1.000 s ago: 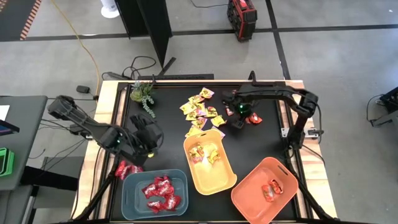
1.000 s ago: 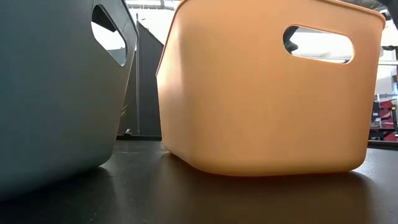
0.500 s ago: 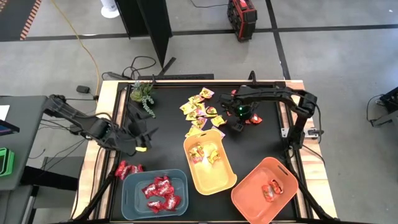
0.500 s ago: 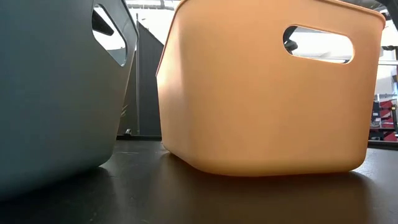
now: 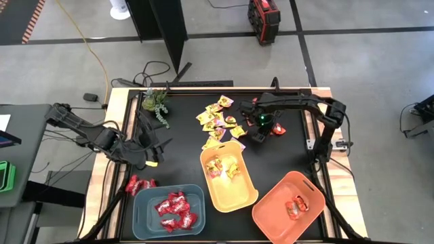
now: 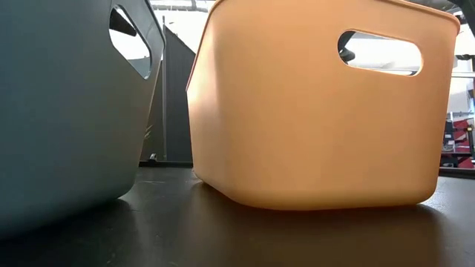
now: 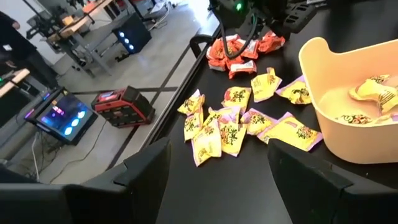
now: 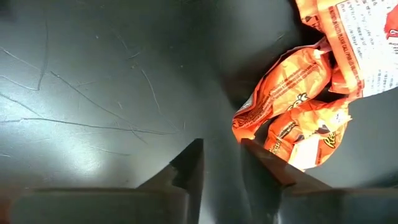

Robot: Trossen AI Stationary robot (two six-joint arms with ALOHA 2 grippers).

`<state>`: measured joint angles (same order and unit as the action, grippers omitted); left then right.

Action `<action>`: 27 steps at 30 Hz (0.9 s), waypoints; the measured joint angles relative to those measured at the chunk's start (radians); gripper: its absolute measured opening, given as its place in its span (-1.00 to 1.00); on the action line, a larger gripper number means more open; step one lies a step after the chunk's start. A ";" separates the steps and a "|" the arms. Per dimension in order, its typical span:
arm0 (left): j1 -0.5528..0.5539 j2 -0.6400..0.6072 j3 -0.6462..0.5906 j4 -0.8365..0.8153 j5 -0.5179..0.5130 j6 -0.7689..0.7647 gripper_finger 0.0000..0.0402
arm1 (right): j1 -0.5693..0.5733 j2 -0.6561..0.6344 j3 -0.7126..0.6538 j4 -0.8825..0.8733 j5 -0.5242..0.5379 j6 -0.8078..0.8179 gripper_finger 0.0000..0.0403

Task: Sort candy
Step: Put the orange chocolate into the orange bin

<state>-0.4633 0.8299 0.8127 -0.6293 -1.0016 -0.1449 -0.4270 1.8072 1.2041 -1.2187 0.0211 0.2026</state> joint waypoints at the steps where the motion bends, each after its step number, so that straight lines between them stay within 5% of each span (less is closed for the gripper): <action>1: 0.000 0.000 0.000 0.009 0.000 0.011 0.30 | 0.000 0.000 0.000 0.000 0.000 0.004 -0.47; 12: 0.031 0.000 0.000 0.023 0.000 0.055 0.30 | 0.000 0.000 0.000 0.017 0.001 0.008 -0.95; 27: 0.054 0.000 0.000 0.023 0.003 0.065 0.30 | 0.078 -0.003 0.000 0.005 0.005 0.034 -0.99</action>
<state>-0.4094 0.8299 0.8131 -0.6067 -0.9981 -0.0803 -0.3488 1.8038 1.2043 -1.2136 0.0261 0.2367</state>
